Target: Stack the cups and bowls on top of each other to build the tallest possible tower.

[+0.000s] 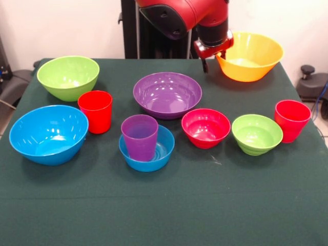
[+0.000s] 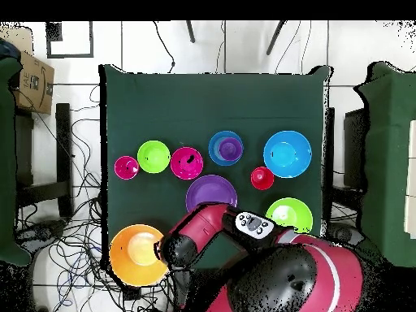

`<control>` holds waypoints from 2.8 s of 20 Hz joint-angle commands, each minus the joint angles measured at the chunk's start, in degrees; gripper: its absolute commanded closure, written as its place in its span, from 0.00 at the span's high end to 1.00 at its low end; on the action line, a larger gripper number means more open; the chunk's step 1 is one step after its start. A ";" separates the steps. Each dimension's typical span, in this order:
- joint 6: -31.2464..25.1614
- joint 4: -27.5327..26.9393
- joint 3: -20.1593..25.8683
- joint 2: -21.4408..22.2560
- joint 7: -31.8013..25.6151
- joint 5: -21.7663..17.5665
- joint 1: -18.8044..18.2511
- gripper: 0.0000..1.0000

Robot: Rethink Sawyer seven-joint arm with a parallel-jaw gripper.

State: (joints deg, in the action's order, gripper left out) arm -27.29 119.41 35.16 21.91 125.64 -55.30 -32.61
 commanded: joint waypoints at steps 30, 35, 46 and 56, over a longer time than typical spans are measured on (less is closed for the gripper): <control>-0.99 -3.01 3.98 -2.02 -10.65 -1.33 -0.95 0.00; -8.74 -2.62 7.33 0.33 -15.45 5.40 -4.07 0.00; -23.08 -2.35 13.19 3.00 -26.50 11.52 -10.81 0.00; -29.73 -2.47 16.78 3.53 -33.00 13.26 -16.30 0.00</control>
State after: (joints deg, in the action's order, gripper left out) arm -51.27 120.29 47.44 25.12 112.47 -43.19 -47.44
